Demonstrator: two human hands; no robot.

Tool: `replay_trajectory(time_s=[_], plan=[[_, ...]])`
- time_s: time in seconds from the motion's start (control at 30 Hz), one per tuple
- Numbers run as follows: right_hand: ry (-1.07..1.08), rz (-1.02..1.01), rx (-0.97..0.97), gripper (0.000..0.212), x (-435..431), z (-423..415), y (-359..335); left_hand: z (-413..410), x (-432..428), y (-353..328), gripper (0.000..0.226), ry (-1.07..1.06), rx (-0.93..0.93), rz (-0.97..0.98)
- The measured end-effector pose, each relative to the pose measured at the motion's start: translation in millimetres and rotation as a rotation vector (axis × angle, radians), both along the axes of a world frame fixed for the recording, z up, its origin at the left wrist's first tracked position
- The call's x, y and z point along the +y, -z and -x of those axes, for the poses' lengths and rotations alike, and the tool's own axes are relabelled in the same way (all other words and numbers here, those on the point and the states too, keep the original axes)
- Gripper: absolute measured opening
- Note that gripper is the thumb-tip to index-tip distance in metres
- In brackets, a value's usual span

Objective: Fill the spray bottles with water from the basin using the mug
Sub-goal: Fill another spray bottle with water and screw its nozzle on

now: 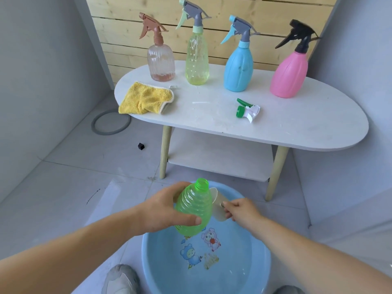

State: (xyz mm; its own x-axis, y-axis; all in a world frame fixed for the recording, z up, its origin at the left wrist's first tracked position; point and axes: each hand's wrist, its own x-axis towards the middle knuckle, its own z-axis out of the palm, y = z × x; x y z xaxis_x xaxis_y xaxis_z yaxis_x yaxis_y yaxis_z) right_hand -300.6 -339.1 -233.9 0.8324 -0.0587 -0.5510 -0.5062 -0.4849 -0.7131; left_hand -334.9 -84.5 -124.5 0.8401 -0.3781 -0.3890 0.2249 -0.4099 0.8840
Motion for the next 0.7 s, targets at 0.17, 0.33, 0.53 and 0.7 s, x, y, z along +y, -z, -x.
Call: replay_trajectory(time_s=[0.17,0.33,0.53,0.7], plan=[[-0.183,0.154,-0.092,0.043,-9.3,0.3,35.3,1.2,-2.2,8.6,0.072,-0.027,0.01,0.023],[-0.366,0.277,-0.155,0.049,-16.2,3.4,50.9,-1.5,-0.7,16.2,0.071,-0.032,0.037,0.019],[-0.549,0.365,-0.123,0.048,-10.9,6.3,63.0,-6.5,3.9,25.3,0.074,-0.073,0.072,0.015],[-0.643,0.43,-0.115,0.049,-11.8,7.4,66.3,-8.3,5.6,26.5,0.076,-0.082,0.083,0.054]])
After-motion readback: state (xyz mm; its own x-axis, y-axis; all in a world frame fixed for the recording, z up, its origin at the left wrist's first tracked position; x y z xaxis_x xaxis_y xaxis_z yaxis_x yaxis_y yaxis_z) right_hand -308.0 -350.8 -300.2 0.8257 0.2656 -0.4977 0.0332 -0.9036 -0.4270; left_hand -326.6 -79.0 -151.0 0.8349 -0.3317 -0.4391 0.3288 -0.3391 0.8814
